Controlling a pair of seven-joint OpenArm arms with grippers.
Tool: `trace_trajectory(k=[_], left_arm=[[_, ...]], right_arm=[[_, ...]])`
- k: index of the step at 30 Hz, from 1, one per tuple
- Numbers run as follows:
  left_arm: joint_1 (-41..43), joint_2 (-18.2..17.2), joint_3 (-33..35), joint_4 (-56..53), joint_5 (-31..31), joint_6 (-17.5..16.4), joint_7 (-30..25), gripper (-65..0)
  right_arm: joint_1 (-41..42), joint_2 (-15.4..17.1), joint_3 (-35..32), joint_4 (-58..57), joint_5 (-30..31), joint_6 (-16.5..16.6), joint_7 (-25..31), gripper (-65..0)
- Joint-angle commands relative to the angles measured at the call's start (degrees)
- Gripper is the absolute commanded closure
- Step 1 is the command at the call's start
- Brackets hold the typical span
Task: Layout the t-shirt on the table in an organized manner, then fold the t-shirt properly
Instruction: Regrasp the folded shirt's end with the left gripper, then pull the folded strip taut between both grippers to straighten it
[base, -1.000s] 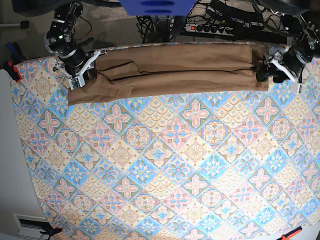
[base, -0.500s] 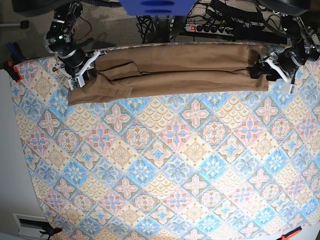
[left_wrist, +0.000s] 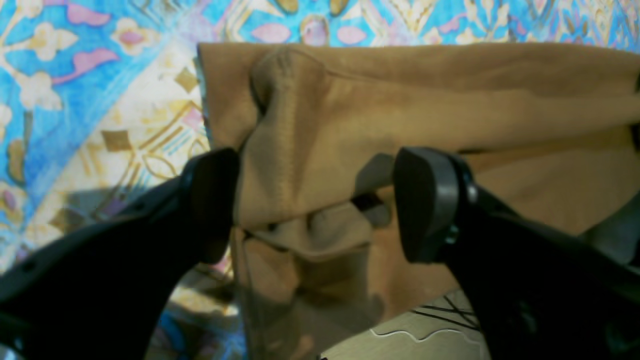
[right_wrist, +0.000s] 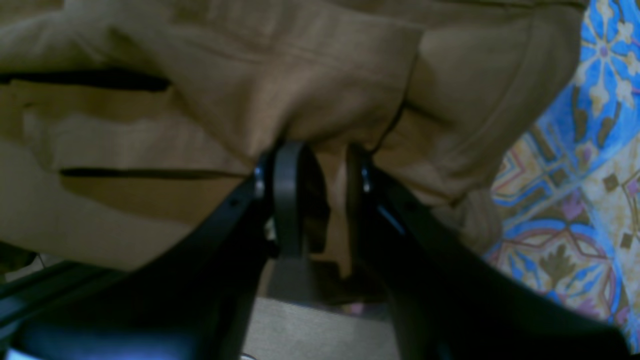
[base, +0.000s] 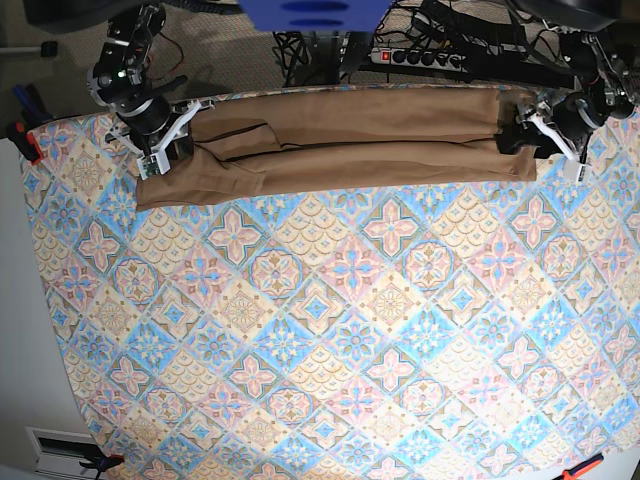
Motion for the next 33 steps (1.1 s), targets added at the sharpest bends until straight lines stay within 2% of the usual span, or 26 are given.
trace_trajectory(k=[1,3,5,10,13,17,24,30,33], left_arm=[[0.2,0.4,0.0,0.1,3.1,0.8,1.0,-47.1],[0.2,0.9,1.2,0.5,4.2,0.8,1.0,-46.1],[0.8,0.9,3.5,0.5,4.8,0.8,1.1,-40.9],[1.5,0.9,6.6,0.1,5.1,0.8,1.0,-11.9],[1.5,0.9,8.5,0.1,6.3,0.8,1.1,-1.9],[1.2,1.2,9.0,0.2,10.0,0.8,1.1,0.0],[-0.2,1.1,8.7,0.3,10.0,0.8,1.4,0.0],[-7.7,1.1,4.2,0.3,10.4,0.8,10.8,0.0],[-11.3,1.1,3.8,0.2,10.6,0.8,12.5,0.0]], right_arm=[[0.1,0.4,0.2,0.9,0.9,0.2,1.0,-13.8],[0.1,0.4,0.2,0.9,0.9,0.2,1.0,-13.8],[0.1,0.4,0.2,0.9,0.9,0.2,1.0,-13.8],[0.1,0.4,0.2,0.9,0.9,0.2,1.0,-13.8],[0.1,0.4,0.2,0.9,0.9,0.2,1.0,-13.7],[0.1,0.4,0.2,0.9,0.9,0.2,1.0,-13.7],[0.1,0.4,0.2,0.9,0.9,0.2,1.0,-13.7],[0.1,0.4,0.2,0.9,0.9,0.2,1.1,-13.7],[0.1,0.4,0.2,0.9,0.9,0.2,1.2,-13.7]])
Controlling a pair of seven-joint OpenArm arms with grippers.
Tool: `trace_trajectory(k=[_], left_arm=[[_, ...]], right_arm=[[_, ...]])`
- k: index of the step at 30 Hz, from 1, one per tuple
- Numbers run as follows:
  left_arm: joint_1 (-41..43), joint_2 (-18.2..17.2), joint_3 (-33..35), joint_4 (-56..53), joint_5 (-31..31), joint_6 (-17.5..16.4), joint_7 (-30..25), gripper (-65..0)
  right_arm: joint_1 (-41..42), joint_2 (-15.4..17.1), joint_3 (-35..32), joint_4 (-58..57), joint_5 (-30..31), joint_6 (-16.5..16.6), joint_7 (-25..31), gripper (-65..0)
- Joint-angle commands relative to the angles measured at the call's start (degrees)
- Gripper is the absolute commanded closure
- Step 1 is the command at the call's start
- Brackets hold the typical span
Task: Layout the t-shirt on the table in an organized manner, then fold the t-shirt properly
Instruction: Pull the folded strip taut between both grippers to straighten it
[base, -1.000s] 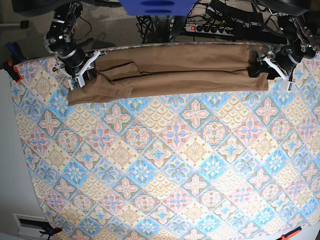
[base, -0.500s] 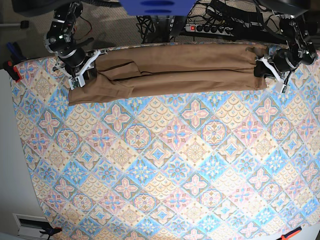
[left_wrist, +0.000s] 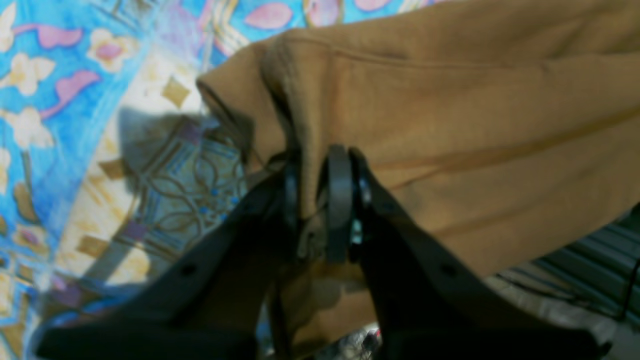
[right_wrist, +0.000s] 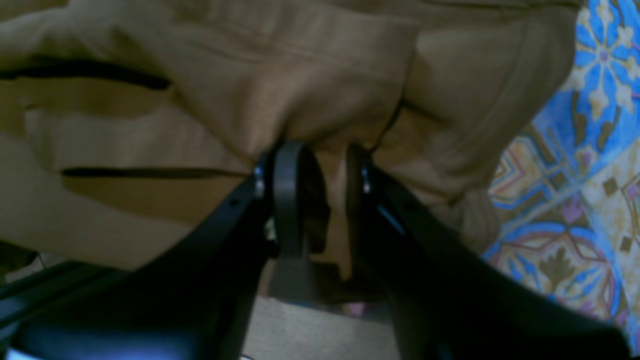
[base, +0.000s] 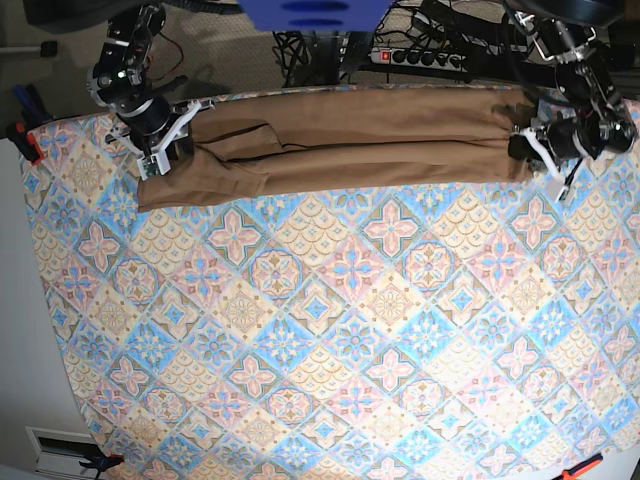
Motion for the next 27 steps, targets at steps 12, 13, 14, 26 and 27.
trace_trajectory(k=[12,13,14,26,27], left_arm=[[-10.9,0.1,0.0,-0.1,11.1,0.5,-2.2,0.0],[-11.8,0.1,0.0,-0.1,12.0,0.5,-2.2,0.0],[-12.3,0.1,0.0,-0.2,12.8,0.5,-2.2,0.0],[-7.4,4.3,3.3,12.9,15.1,0.5,2.5,0.0],[-6.6,5.0,3.3,14.7,15.1,0.5,2.9,0.0]], right_arm=[[0.1,0.3,0.4,0.9,0.9,0.2,1.1,-13.7],[0.1,0.3,0.4,0.9,0.9,0.2,1.1,-13.7],[0.1,0.3,0.4,0.9,0.9,0.2,1.2,-13.7],[0.1,0.2,0.4,0.9,0.9,0.1,1.0,-13.7],[0.1,0.2,0.4,0.9,0.9,0.1,0.9,-13.7]])
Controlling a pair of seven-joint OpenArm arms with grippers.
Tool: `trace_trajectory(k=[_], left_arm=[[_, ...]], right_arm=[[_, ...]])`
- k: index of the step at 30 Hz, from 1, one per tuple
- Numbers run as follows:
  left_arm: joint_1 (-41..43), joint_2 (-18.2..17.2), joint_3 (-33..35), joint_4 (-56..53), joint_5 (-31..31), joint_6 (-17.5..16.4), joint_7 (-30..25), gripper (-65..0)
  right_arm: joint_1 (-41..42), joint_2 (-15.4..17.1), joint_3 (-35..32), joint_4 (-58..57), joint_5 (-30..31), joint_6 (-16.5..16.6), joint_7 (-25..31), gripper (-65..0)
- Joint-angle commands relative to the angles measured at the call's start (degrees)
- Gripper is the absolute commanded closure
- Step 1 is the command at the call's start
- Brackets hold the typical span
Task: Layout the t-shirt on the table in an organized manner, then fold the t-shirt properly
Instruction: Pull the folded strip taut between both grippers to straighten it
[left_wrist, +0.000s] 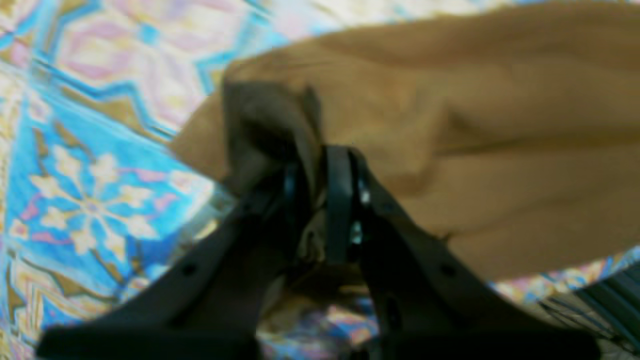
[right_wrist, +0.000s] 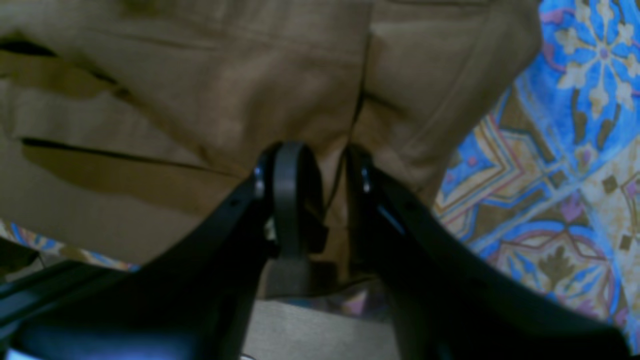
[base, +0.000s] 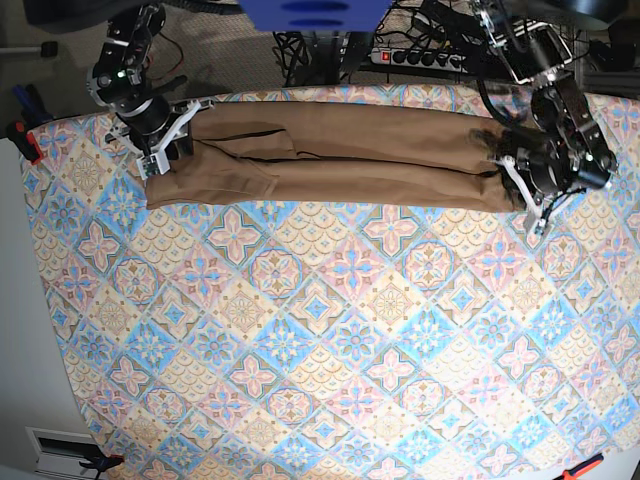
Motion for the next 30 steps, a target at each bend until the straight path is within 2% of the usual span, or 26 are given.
trace_trajectory(k=[1,5,8,17,19,23,30], left_arm=[[-0.5,-0.4,-0.2,2.8,-0.3,0.1,0.3,0.0],[-0.2,2.2,-0.2,8.8,-0.3,0.1,1.4,0.0],[-0.5,2.9,-0.2,11.2,-0.4,0.1,1.4,0.0],[-0.2,2.4,-0.3,12.3,-0.5,0.1,1.4,0.0],[0.9,0.6,-0.2,12.2,-0.4,0.1,1.4,0.0],[2.9,-0.1,-0.4,12.0,-0.2,0.1,1.4,0.0],[5.8,-0.7,-0.4,7.8,4.0,0.1,-6.9,0.0]], right_arm=[[0.1,0.4,0.2,0.9,0.8,0.1,1.0,-13.7],[0.1,0.4,0.2,0.9,0.8,0.1,1.0,-13.7],[0.1,0.4,0.2,0.9,0.8,0.1,1.0,-13.7],[0.1,0.4,0.1,0.9,0.8,0.1,1.2,-13.7],[0.1,0.4,0.1,0.9,0.8,0.1,1.2,-13.7],[0.1,0.4,0.1,0.9,0.8,0.1,1.2,-13.7],[0.1,0.4,0.1,0.9,0.8,0.1,1.2,-13.7]])
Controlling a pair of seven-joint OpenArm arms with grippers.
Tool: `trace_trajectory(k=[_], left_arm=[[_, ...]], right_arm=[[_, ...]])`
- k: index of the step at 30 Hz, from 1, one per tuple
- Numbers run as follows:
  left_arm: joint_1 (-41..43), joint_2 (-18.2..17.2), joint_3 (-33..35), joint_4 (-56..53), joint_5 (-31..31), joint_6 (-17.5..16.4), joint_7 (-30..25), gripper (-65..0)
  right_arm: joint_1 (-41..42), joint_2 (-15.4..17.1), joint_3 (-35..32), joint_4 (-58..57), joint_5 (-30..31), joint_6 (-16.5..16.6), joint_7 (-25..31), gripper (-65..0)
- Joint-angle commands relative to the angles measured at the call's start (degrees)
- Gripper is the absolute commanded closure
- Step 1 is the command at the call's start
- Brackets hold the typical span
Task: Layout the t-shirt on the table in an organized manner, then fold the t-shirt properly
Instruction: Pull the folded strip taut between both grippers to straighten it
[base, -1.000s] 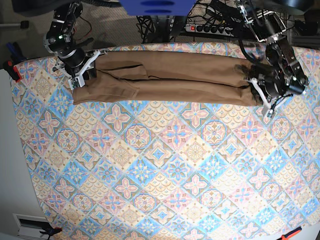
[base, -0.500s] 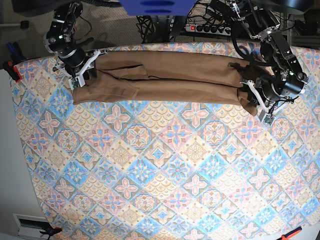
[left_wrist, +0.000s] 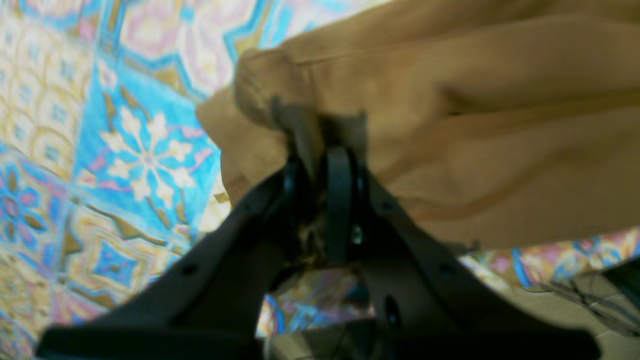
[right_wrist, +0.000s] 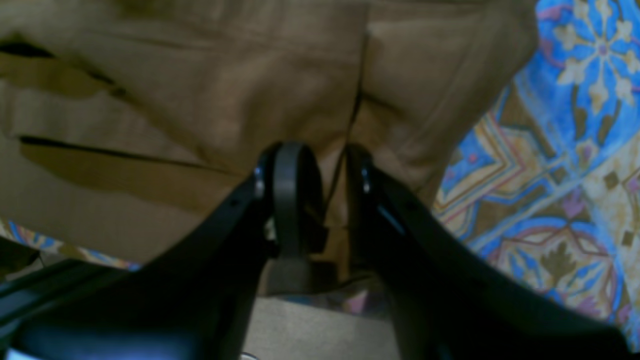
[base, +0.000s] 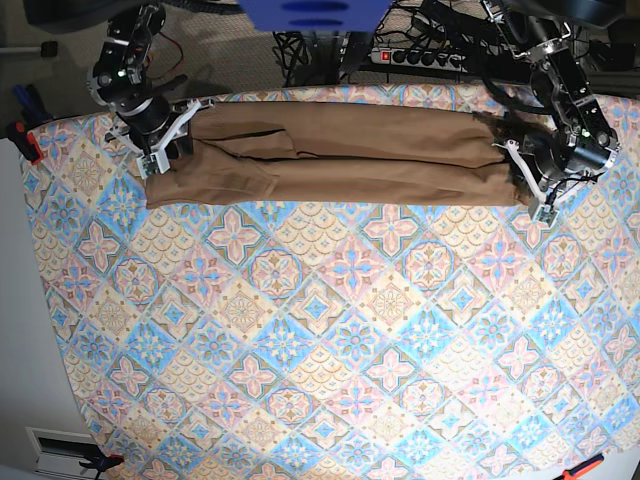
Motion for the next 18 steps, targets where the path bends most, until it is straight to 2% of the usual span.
trace_trajectory(k=[1,3,9,18], left_arm=[[-0.3,-0.7,-0.2,-0.2,-0.2,0.1,-1.6,0.0],[-0.3,-0.8,-0.5,-1.9,-0.3,0.1,-3.4,-3.0],[-0.3,-0.4,-7.9,-3.5,-0.8,0.1,-3.9,-21.1],[-0.3,-0.8,-12.8,-3.7,-0.2,0.1,-3.9,-22.1]], right_arm=[[0.1,0.4,0.2,0.9,0.9,0.1,1.1,-13.7],[0.1,0.4,0.2,0.9,0.9,0.1,1.1,-13.7],[0.1,0.4,0.2,0.9,0.9,0.1,1.2,-13.7],[0.1,0.4,0.1,0.9,0.9,0.1,1.1,-13.7]])
